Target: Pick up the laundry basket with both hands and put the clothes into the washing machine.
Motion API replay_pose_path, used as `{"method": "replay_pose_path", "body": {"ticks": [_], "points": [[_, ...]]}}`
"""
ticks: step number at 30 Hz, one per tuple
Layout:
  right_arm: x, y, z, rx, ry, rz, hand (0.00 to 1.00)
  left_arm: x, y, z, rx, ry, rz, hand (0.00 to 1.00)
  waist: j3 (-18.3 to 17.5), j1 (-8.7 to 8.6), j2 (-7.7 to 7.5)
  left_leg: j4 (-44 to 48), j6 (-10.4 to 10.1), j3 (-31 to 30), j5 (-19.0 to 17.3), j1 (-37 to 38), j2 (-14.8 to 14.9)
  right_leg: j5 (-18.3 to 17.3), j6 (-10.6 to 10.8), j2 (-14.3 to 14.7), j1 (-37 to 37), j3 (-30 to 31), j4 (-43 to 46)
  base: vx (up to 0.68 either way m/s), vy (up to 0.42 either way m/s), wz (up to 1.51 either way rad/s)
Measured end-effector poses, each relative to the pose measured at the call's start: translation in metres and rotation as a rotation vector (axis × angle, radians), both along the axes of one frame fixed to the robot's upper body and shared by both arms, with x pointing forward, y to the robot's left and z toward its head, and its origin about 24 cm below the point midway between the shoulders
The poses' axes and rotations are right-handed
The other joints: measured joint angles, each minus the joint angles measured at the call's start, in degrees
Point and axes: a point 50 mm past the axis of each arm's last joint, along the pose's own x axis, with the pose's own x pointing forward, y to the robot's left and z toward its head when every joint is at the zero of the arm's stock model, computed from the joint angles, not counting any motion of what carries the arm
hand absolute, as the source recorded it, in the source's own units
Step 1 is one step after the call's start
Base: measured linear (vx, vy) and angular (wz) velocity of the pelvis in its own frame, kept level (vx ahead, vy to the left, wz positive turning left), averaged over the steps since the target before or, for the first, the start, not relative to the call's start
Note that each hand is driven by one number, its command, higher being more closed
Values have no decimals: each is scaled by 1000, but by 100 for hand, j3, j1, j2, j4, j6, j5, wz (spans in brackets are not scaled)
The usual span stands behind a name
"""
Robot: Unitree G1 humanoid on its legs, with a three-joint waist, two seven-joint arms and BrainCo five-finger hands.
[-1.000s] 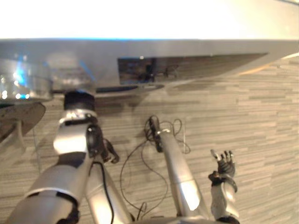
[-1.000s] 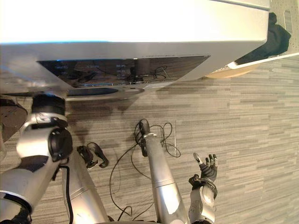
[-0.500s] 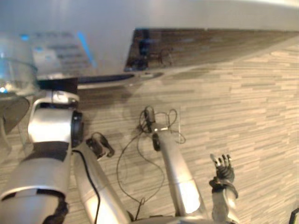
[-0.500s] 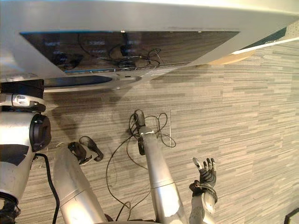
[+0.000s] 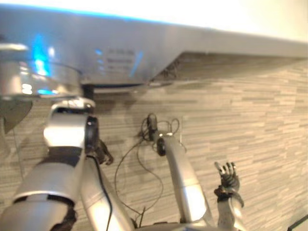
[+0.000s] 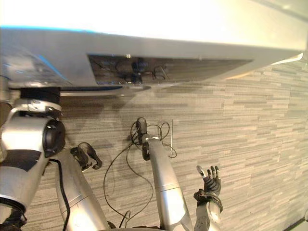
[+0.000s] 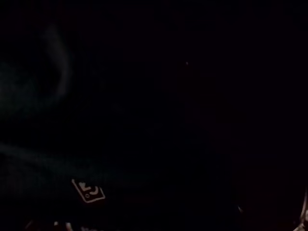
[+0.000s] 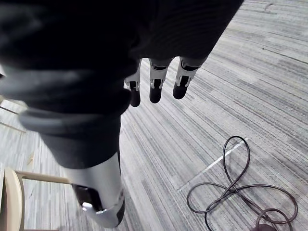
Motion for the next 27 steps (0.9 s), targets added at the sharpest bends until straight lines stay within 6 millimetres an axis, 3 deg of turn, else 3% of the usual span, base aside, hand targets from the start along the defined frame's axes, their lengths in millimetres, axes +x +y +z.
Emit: {"method": "replay_pose_path", "body": {"ticks": [2,4,6,8,10,11,12,14,16,19,22,26,27], "points": [[-6,2,-8,6,46,6,0,11,-12,-47,-62,124,-53,0,-6,23,-4,-335,-61,16,71,482,-144,72,-110,-105,459,-65,-156,35,55,52],[-7,1,-9,4,55,0,0,14,-22,-79,-92,199,-86,0,-10,105,1,-562,-108,49,121,794,-234,71,-109,-183,744,-117,-269,36,16,42],[-7,2,-11,0,73,7,0,11,-20,-133,-146,326,-79,0,-17,174,-3,-1001,-195,84,251,1318,-363,70,-109,-262,1257,-189,-558,60,-3,49],[-8,2,-14,0,98,8,0,4,-19,-173,-169,422,-73,0,-18,225,-3,-1374,-257,140,376,1750,-495,70,-109,-339,1666,-188,-802,65,-21,52],[-6,3,-18,6,126,7,0,-17,-17,-239,-214,587,-66,0,-35,338,0,-2042,-308,353,572,2630,-688,75,-114,-465,2441,-171,-1255,106,-29,51],[-6,4,-18,7,127,7,0,-21,-17,-250,-220,616,-66,0,-66,355,7,-2159,-306,395,605,2763,-714,79,-119,-485,2562,-168,-1339,135,-25,35],[-10,4,-22,15,152,7,0,-40,-16,-286,-245,707,-56,0,-376,425,38,-2491,-340,479,695,3051,-806,106,-158,-528,2818,-164,-1612,156,-17,24],[-12,6,-25,23,174,10,0,-65,-17,-324,-264,805,-61,0,-636,468,107,-2948,-346,602,851,3562,-955,136,-181,-624,3306,-177,-1968,201,-2,37],[-18,6,-31,22,215,14,0,-105,-17,-370,-241,939,-80,0,-1032,492,208,-3714,-338,779,1088,4265,-1260,207,-122,-812,3877,-159,-2435,183,19,40],[-36,-2,-46,47,312,-40,0,-144,-15,-407,-259,1070,-97,0,-1416,607,324,-4674,-298,929,1519,4864,-1679,333,-53,-1056,4286,-77,-2980,175,22,30],[-52,-8,-60,72,425,-55,0,-188,-3,-442,-330,1228,-48,0,-1555,604,552,-5607,-294,985,1953,5432,-2012,453,-29,-1206,4654,-69,-3385,86,16,22],[-77,-12,-72,108,545,-86,0,-242,6,-474,-477,1397,26,0,-1677,573,726,-6450,-329,970,2355,6237,-2203,468,-30,-1269,5239,-155,-3651,45,-4,12],[-80,-13,-74,108,559,-86,0,-247,4,-478,-496,1418,22,0,-1719,566,748,-6542,-318,965,2382,6325,-2212,485,-22,-1268,5307,-174,-3697,5,10,13]]}}
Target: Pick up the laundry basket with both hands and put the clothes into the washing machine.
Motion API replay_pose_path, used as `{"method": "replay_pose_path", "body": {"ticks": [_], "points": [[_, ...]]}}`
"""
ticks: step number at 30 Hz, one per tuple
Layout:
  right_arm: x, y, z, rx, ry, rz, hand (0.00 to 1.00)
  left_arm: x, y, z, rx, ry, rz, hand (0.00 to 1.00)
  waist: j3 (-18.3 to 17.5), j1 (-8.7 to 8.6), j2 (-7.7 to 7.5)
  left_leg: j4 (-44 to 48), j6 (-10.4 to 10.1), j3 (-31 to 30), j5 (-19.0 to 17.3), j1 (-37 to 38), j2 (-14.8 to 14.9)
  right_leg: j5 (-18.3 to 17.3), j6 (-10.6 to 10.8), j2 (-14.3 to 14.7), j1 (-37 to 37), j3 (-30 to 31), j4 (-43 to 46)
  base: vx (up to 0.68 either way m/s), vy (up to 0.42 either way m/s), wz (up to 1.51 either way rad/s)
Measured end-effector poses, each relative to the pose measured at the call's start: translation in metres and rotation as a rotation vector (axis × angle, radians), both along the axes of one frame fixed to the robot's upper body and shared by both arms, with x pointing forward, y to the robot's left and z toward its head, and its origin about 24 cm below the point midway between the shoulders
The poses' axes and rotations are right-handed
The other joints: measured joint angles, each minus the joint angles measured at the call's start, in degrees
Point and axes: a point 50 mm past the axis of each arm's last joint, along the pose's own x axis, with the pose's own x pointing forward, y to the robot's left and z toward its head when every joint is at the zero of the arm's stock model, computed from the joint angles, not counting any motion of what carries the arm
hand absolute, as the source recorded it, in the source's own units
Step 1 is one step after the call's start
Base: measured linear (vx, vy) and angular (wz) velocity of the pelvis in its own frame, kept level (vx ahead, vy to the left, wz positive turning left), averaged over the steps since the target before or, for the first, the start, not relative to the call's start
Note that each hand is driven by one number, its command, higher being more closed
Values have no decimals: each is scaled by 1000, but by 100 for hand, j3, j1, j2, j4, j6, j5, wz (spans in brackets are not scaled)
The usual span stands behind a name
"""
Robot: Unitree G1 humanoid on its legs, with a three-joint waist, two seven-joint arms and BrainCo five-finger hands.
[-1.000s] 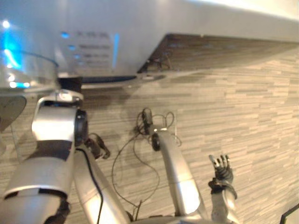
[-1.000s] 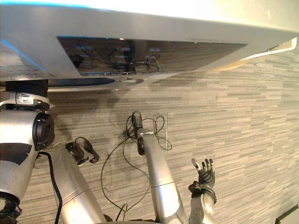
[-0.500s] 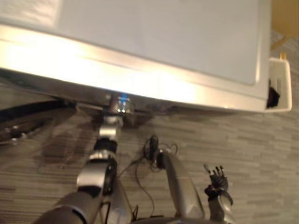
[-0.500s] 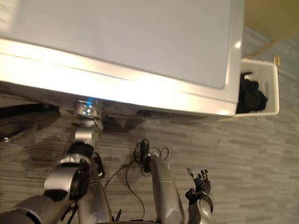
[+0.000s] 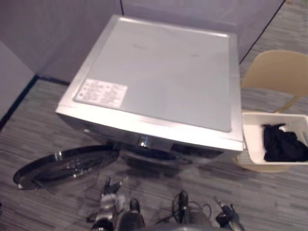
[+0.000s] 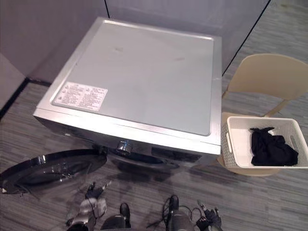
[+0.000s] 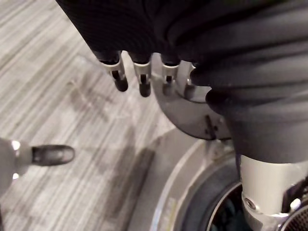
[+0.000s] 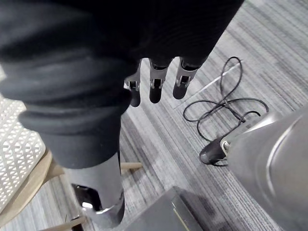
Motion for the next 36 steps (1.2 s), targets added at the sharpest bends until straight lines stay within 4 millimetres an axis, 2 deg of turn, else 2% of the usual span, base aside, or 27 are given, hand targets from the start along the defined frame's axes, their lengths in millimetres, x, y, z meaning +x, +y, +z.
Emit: {"method": "replay_pose_path", "body": {"ticks": [2,5,8,13,15,17,19,21,22,23,25,27,28,29,31,33,34,36], "points": [[-6,-1,-3,13,32,-6,0,-23,-5,-11,-53,78,-7,0,-189,-37,17,-198,36,-9,77,162,-57,66,1,15,165,-14,-178,-13,17,6],[-11,2,-5,22,65,19,0,-37,-6,-16,-73,120,-31,0,-250,-121,4,-210,44,-39,82,288,-105,208,14,-7,435,-11,-461,-58,42,6],[-19,6,-10,46,113,38,0,-40,-2,-17,-69,138,-65,0,-327,-129,-25,-308,97,-89,135,403,-162,321,14,-11,686,23,-805,-91,26,8],[-21,10,-11,55,125,96,0,-43,-3,-18,-79,150,-75,0,-363,-164,-29,-257,50,-161,191,402,-153,318,18,21,932,117,-1175,-106,-21,5],[-20,12,-11,56,124,124,0,-43,-2,-18,-77,150,-75,0,-347,-197,-16,-101,25,-172,181,367,-43,311,13,102,995,126,-1206,-73,-68,1],[-18,11,-10,41,127,163,0,-45,0,-18,-75,153,-71,0,-277,-295,116,941,-65,-300,-294,56,356,93,-110,380,1093,136,-1023,-130,-117,-5],[-19,4,-9,23,130,161,0,-47,-4,-19,-88,156,-65,0,-264,-281,140,1089,-96,-363,-391,38,487,9,-87,493,1094,139,-905,-163,-80,-11],[-22,0,-9,14,136,150,0,-45,-9,-19,-105,151,-76,0,-287,-279,83,1093,-137,-664,-423,91,251,-30,-40,430,1023,223,-885,-103,7,-13],[-25,-6,-8,3,145,134,0,-42,-10,-19,-111,145,-78,0,-293,-252,109,1295,-32,-894,-648,57,15,0,7,432,972,379,-902,-48,96,-53],[-24,-9,-8,-2,140,126,0,-46,-7,-19,-111,151,-70,0,-297,-236,118,1179,83,-1013,-761,100,-94,20,38,478,956,625,-959,-83,96,-63],[-22,-5,-8,5,129,132,0,-57,-5,-22,-118,180,-52,0,-372,-192,68,779,92,-958,-765,257,-310,109,125,483,870,1121,-1137,-45,83,-92],[-20,-1,-8,16,126,135,0,-61,-1,-22,-125,183,-9,0,-410,-107,-33,401,134,-622,-732,398,-399,261,121,443,776,1570,-1323,41,61,-100],[-19,-1,-8,16,124,135,0,-63,-1,-23,-128,193,-3,0,-434,-156,-77,234,158,-557,-692,474,-481,370,80,391,763,1631,-1435,51,47,-59],[-22,-2,-8,14,131,132,0,-65,-2,-24,-131,200,-6,0,-422,-190,-41,163,159,-540,-693,558,-520,440,39,382,756,1659,-1431,63,45,-45],[-21,-2,-8,13,129,132,0,-66,-2,-24,-133,207,-10,0,-427,-273,-22,127,167,-550,-698,620,-534,406,19,411,640,1590,-1175,82,35,-26],[-14,-3,-7,8,108,137,0,-59,-6,-23,-135,198,-36,0,-254,-268,49,248,248,-570,-639,723,-556,34,-69,499,128,1392,27,150,33,-29],[-13,-2,-7,10,106,139,0,-55,-6,-23,-134,190,-45,0,-147,-251,42,302,308,-536,-617,799,-542,72,-129,502,-31,1235,436,134,-37,-30],[-7,3,-7,15,99,168,0,-51,-8,-22,-135,179,-53,0,6,-273,71,355,429,-455,-712,1094,-469,-126,-66,380,-294,805,1558,121,-83,1]]}}
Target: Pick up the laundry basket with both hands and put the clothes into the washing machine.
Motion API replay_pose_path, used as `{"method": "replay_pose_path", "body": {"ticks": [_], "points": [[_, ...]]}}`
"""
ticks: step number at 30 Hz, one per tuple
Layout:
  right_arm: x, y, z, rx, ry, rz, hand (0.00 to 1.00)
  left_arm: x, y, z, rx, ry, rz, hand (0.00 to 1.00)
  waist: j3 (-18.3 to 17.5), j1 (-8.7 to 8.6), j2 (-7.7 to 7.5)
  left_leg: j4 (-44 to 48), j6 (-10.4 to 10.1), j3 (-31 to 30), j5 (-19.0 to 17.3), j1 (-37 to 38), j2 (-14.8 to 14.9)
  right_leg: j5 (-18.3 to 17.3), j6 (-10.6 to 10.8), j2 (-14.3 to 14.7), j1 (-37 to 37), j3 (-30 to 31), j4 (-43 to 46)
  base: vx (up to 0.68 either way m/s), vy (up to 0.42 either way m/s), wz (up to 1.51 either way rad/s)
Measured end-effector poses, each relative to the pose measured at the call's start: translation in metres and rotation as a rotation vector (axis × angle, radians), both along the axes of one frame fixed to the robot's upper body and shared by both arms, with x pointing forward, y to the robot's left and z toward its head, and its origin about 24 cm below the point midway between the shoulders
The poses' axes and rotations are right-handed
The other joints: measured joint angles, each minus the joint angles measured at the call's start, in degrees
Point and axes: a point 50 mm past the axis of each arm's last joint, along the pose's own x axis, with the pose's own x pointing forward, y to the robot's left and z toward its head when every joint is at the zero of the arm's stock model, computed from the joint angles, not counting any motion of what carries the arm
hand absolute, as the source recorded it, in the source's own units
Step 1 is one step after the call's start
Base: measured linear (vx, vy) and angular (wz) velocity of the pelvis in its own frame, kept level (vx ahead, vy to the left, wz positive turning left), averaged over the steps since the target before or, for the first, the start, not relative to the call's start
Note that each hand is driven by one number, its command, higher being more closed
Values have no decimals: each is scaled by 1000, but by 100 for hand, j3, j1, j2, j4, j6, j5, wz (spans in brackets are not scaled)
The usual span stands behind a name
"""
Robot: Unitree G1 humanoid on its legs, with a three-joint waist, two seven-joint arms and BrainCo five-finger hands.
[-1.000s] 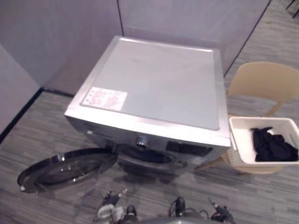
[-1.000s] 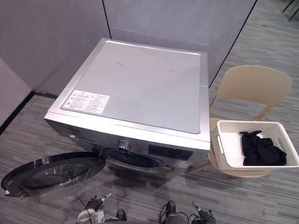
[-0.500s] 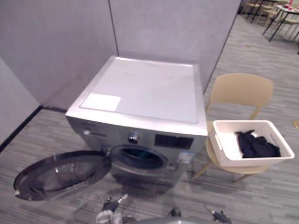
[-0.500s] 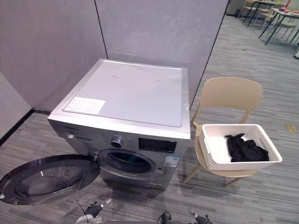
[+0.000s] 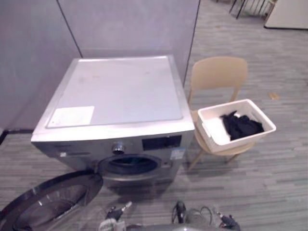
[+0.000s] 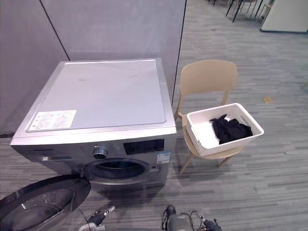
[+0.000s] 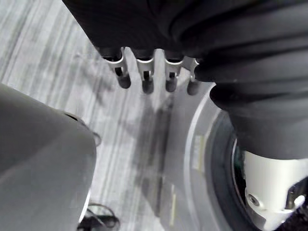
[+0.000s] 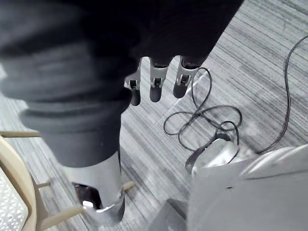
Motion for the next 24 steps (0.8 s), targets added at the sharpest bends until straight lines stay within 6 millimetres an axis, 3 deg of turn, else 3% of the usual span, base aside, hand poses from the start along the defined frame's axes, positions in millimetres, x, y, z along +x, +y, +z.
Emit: {"method": "replay_pose_path", "body": {"ticks": [1,2,3,5,6,7,8,10,12,15,16,17,18,19,20,21,23,24], "points": [[1,0,0,-1,-2,2,0,2,-4,0,-8,-8,-5,0,38,-1,38,-40,5,5,4,98,19,-199,-199,-80,-86,-167,296,210,-88,31],[1,-1,1,-1,-4,4,0,9,-5,2,-7,-33,-6,0,52,-10,-5,-53,-1,-15,8,211,12,-529,-321,-375,-229,-460,988,248,-107,36],[1,-1,1,-1,-4,3,0,12,-6,3,-9,-45,-12,0,28,-1,-41,-53,-24,-24,15,295,61,-687,-211,-731,-243,-626,1346,187,-92,38],[3,-1,2,-4,-13,5,0,12,-5,4,-3,-52,-27,0,-11,18,-114,-38,-159,-23,-5,397,111,-627,-178,-1263,-166,-810,1125,164,-158,7],[5,0,2,-4,-18,11,0,11,-2,4,6,-54,-27,0,-34,24,-193,-28,-229,20,-20,436,83,-309,-286,-1447,-117,-900,833,188,-255,-34],[10,0,3,-8,-27,21,0,10,3,5,22,-50,-25,0,-31,21,-212,-38,-363,32,-67,585,134,-293,97,-1391,55,-1012,653,150,-261,-44],[9,-4,4,-19,-25,23,0,10,-1,4,11,-52,-25,0,-42,-19,-60,-37,-477,62,35,616,313,-290,97,-1213,125,-1063,553,161,-310,-56],[6,-10,4,-30,-7,30,0,8,-9,3,-11,-48,-19,0,-80,7,40,-55,-692,257,293,721,512,-296,234,-965,283,-1104,216,109,-256,-65],[4,-13,4,-45,5,64,0,-3,-9,-1,-28,-18,42,0,-141,-10,103,35,-857,549,679,790,761,-297,203,-504,515,-939,-440,95,-300,-107],[6,-14,5,-48,3,97,0,-14,-2,-2,-20,8,107,0,-200,-2,150,541,-928,800,719,748,1137,-381,-122,97,600,-572,-903,61,-277,-123],[4,-13,4,-46,5,102,0,-20,2,-3,-18,24,130,0,-200,-32,135,1000,-924,810,721,620,1388,-385,-187,381,600,-430,-1041,24,-264,-114],[-1,-14,3,-48,14,97,0,-21,3,-3,-17,25,145,0,-201,-43,132,1517,-842,806,756,500,1619,-423,-271,636,608,-311,-1079,35,-311,-138],[-7,-14,2,-46,28,91,0,-21,4,-3,-19,22,171,0,-196,-45,138,2265,-92,782,945,249,1828,-482,-364,851,615,-172,-1076,56,-236,-118],[-10,-13,2,-45,35,91,0,-20,5,-3,-17,13,174,0,-199,-40,120,2690,380,732,1188,58,1882,-501,-419,891,638,-123,-1079,93,-222,-144],[-13,-12,2,-47,35,92,0,-16,8,-1,-5,-2,160,0,-172,-6,-30,3513,592,308,1138,-311,1800,-470,-614,1026,703,124,-1090,116,-141,-156],[-12,-19,3,-68,29,90,0,-11,2,0,-12,-19,130,0,-151,-12,85,4006,373,-79,580,-671,1389,-468,-678,1167,737,417,-1134,109,-48,-155],[-15,-25,5,-86,34,90,0,0,-5,3,-13,-56,64,0,-6,-12,203,4050,168,-116,-56,-1002,772,-379,-811,1155,996,669,-1380,118,17,-124],[-19,-26,4,-86,45,89,0,2,-8,3,-17,-59,48,0,16,2,237,3924,126,-55,-179,-1066,633,-363,-796,1146,1089,728,-1456,131,52,-112]]}}
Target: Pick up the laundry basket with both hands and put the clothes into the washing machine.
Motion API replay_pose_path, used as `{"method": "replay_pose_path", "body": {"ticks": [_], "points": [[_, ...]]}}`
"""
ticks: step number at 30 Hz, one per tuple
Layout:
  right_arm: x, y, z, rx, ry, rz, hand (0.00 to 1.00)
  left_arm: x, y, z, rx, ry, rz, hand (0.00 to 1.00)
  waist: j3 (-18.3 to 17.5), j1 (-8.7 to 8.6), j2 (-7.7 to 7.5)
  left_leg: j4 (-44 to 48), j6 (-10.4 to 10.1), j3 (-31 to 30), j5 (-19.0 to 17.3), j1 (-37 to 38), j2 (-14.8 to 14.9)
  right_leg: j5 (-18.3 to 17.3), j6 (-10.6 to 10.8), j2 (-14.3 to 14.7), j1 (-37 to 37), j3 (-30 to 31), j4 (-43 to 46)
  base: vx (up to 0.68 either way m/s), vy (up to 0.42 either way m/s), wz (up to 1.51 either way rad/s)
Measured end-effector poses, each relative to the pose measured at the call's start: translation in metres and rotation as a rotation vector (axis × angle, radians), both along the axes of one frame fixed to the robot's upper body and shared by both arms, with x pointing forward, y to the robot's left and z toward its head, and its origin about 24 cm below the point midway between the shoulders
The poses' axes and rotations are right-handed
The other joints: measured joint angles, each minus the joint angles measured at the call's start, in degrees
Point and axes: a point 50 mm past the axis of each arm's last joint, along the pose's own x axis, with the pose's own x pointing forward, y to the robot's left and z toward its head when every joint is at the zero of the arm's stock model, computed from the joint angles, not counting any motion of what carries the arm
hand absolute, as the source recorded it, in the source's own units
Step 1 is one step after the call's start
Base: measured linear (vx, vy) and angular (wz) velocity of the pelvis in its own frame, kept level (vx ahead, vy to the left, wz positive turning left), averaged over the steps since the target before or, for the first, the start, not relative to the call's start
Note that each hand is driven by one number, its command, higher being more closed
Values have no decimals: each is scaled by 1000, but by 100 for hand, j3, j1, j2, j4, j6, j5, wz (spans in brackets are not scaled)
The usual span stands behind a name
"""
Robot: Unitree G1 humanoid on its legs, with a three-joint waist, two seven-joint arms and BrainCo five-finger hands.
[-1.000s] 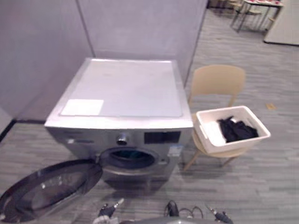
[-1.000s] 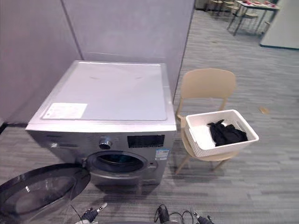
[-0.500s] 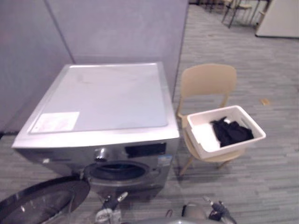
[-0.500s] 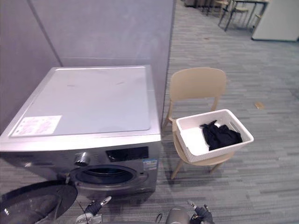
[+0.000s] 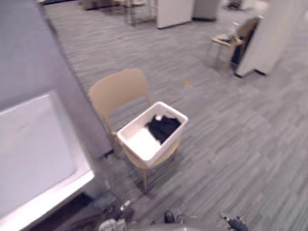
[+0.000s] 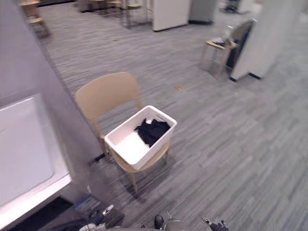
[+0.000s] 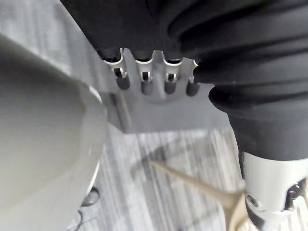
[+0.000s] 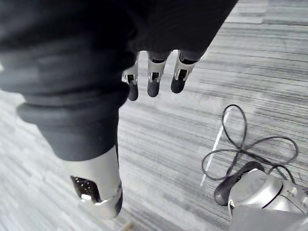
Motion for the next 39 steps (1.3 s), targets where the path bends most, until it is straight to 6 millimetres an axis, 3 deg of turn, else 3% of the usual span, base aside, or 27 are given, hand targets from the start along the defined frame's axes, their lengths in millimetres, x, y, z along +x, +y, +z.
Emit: {"method": "replay_pose_path", "body": {"ticks": [2,4,5,6,9,11,12,13,14,15,16,17,18,19,20,21,22,23,24,25,26,29,31,32,33,36,39], "points": [[-3,4,-2,12,13,-1,0,-7,3,-2,-15,35,29,0,6,4,35,-1210,-66,-40,-85,-262,-511,-1,1,-33,94,300,-117,124,73,-78],[5,10,-2,23,-4,8,0,-4,-2,-2,-69,36,32,0,59,58,117,-2996,-298,-280,331,-428,-802,39,-65,-23,83,441,-329,118,64,-31],[8,11,-2,20,-6,23,0,-3,-2,-2,-88,36,44,0,42,140,117,-3190,-330,-285,524,-368,-840,35,-60,-20,58,522,-327,141,45,-10],[19,12,0,13,-24,58,0,-2,-1,-2,-92,40,47,0,70,178,76,-3515,-129,-216,732,-247,-875,-123,76,-18,-68,576,-129,157,23,-6],[32,17,1,11,-41,108,0,-4,1,-4,-119,55,125,0,116,202,43,-3603,-55,-47,806,25,-848,-454,341,25,-73,528,324,148,-42,-1],[45,23,4,16,-74,157,0,-9,5,-4,-118,68,162,0,102,226,-9,-4018,-18,-30,736,385,-914,-914,1053,-202,-225,-113,960,106,-54,-9],[47,29,4,24,-81,182,0,-8,12,-4,-117,62,179,0,129,180,-300,-4048,-33,-16,729,427,-1089,-997,1522,-445,-684,-390,1985,43,-133,30],[45,31,2,30,-70,183,0,-5,19,-2,-92,56,163,0,198,68,-479,-3940,-43,-142,724,514,-1294,-980,1483,-589,-679,-576,2139,63,-135,58],[36,29,0,31,-45,172,0,-4,20,-1,-55,51,110,0,161,24,-479,-3470,22,-247,665,484,-1420,-1309,1498,-708,-422,-796,1880,221,-68,30],[31,21,1,13,-34,163,0,-7,13,-1,-31,37,64,0,75,70,-190,-3627,305,-428,450,671,-1311,-1530,1395,-765,-463,-1167,2152,267,-34,-16],[33,20,1,13,-34,161,0,-6,15,0,-11,19,60,0,129,67,-295,-3852,216,-317,403,881,-1311,-1535,781,-1057,-821,-1348,3234,238,-71,-16],[26,13,1,6,-19,126,0,-2,13,0,-7,15,53,0,126,-65,-252,-3887,204,-434,406,992,-1266,-1551,523,-1477,-1073,-1446,4044,184,-213,15],[11,7,-1,3,12,73,0,1,7,0,-20,5,52,0,159,-86,-213,-3943,147,-578,374,1132,-1127,-1563,543,-1824,-1160,-1350,4198,144,-257,45],[3,5,-2,4,25,49,0,3,3,0,-26,-2,52,0,166,-88,-138,-3961,90,-673,363,1181,-1034,-1553,560,-1947,-1173,-1238,4086,189,-378,51],[-9,6,-3,11,47,20,0,5,-1,1,-34,-18,52,0,98,-130,-160,-3973,-134,-854,340,1163,-839,-1448,680,-2146,-1146,-895,3468,152,-438,75],[-20,14,-6,29,66,4,0,11,-1,3,-33,-40,50,0,27,-150,-267,-3984,-321,-1046,295,1123,-741,-1188,834,-2357,-947,-471,2496,159,-483,88],[-27,20,-8,46,80,-7,0,13,3,4,-19,-49,47,0,-43,-149,-476,-3993,-489,-1157,291,1094,-738,-981,785,-2517,-771,-230,1788,177,-585,98],[-40,30,-11,76,109,-32,0,17,2,5,-20,-57,44,0,-44,-157,-565,-3976,-718,-1354,277,1053,-572,-697,1661,-2552,-585,-411,1412,198,-531,90],[-48,25,-9,64,107,-80,0,18,-10,4,-45,-60,27,0,-148,-181,-420,-3908,-747,-1234,307,996,-375,-720,1460,-2327,-473,-647,1311,211,-479,71],[-49,23,-8,59,101,-95,0,19,-13,4,-51,-61,25,0,-185,-143,-355,-3943,-696,-1126,375,1013,-357,-705,1462,-2244,-459,-724,1314,210,-332,58],[-47,22,-7,55,90,-95,0,19,-14,4,-50,-58,18,0,-229,-188,-272,-4059,-782,-666,562,1074,-135,-782,1375,-2132,-337,-1006,1318,173,-238,37],[-40,20,-7,55,79,-87,0,22,-21,4,-60,-61,-3,0,-280,-170,-278,-4478,-1001,-339,1105,1253,110,-870,1245,-1896,-116,-1334,1301,186,-335,37],[-34,18,-7,54,67,-83,0,19,-20,3,-59,-48,-2,0,-305,-167,-247,-4459,-1086,-389,1256,1239,219,-877,1226,-1829,-23,-1500,1282,92,-170,42],[-34,19,-8,62,74,-81,0,16,-16,2,-52,-36,4,0,-315,-172,-368,-4406,-1125,-386,1377,1125,238,-914,1157,-1835,27,-1613,1266,57,-128,44],[-34,20,-8,65,79,-81,0,14,-14,1,-49,-32,10,0,-334,-168,-360,-4337,-1140,-388,1420,1085,251,-935,1120,-1843,72,-1694,1245,44,-137,66],[-38,17,-10,70,95,-124,0,15,-4,2,-33,-32,29,0,-243,-167,-436,-3565,-1098,-145,1460,601,436,-977,995,-1823,507,-2219,1032,13,-122,86],[-42,15,-10,69,102,-148,0,12,1,2,-22,-31,31,0,-187,-177,-447,-3627,-825,400,1646,520,495,-1094,921,-1823,966,-2879,808,-55,-115,120]]}}
